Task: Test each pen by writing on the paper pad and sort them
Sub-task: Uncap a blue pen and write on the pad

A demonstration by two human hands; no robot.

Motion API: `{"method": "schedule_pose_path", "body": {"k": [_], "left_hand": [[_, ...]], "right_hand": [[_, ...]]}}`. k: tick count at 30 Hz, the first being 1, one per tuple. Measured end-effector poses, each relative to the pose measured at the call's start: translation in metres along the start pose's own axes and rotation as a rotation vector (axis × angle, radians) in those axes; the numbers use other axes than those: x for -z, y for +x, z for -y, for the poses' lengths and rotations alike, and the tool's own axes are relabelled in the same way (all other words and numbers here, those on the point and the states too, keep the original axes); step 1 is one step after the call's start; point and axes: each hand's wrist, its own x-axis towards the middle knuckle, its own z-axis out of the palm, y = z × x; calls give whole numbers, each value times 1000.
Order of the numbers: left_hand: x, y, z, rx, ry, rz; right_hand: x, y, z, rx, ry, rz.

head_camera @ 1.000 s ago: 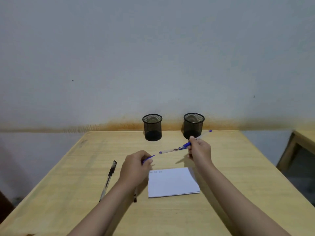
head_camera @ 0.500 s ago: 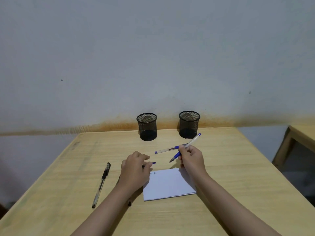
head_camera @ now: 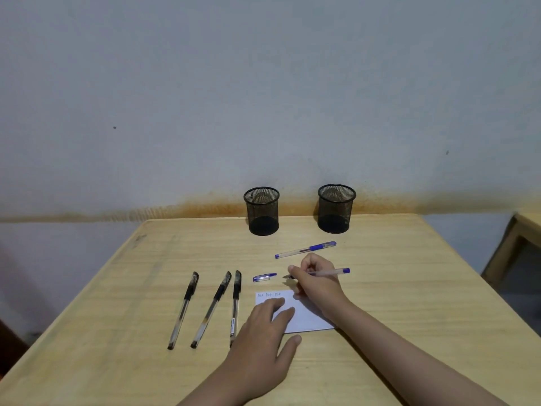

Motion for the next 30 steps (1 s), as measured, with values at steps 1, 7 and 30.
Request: {"method": "schedule_pose_path", "body": {"k": [1,7,30], "left_hand": [[-1,0,0,-2,2,-9],[-5,-1,1,-1,-30,-37],[-5,-2,-1,23,-21,-60]], "right_hand": [[0,1,1,-17,15,18],[-1,7,5,-70,10,81],[-4,3,-6,135,-254,-28]]}}
